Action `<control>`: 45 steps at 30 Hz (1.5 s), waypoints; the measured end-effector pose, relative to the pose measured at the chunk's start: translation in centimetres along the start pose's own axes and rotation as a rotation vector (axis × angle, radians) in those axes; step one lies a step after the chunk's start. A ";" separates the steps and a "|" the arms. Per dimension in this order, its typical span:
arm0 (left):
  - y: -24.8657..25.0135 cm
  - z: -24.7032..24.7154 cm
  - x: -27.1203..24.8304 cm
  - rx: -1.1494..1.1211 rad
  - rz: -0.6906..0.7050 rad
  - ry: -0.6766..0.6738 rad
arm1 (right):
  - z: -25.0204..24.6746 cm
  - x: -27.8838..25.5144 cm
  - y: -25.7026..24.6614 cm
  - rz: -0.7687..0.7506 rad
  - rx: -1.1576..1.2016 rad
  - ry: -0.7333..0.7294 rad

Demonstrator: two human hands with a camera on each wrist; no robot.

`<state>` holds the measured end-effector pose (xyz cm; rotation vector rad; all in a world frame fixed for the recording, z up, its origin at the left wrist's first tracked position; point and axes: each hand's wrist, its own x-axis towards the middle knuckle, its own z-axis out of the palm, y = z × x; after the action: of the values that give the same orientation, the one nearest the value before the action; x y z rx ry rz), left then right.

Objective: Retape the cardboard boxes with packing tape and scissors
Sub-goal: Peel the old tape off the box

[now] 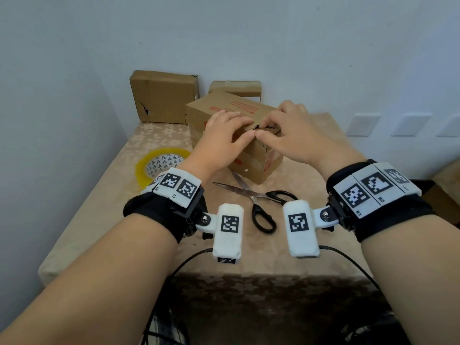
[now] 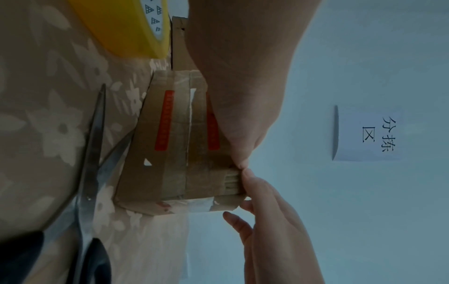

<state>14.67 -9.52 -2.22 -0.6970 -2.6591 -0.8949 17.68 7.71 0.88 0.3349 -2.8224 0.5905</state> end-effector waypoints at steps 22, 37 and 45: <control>-0.9 0.1 0.9 -0.195 0.007 0.035 | 0.6 2.3 -0.1 0.156 0.337 0.078; 1.1 1.0 1.1 -0.504 -0.320 0.086 | 0.8 0.0 1.5 0.415 0.726 0.128; 2.2 1.6 1.8 -0.570 -0.294 0.126 | 1.0 -0.5 1.7 0.481 0.603 0.136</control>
<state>14.14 -6.35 -1.70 -0.3342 -2.4322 -1.7501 17.56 8.90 -0.75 -0.2931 -2.5282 1.5018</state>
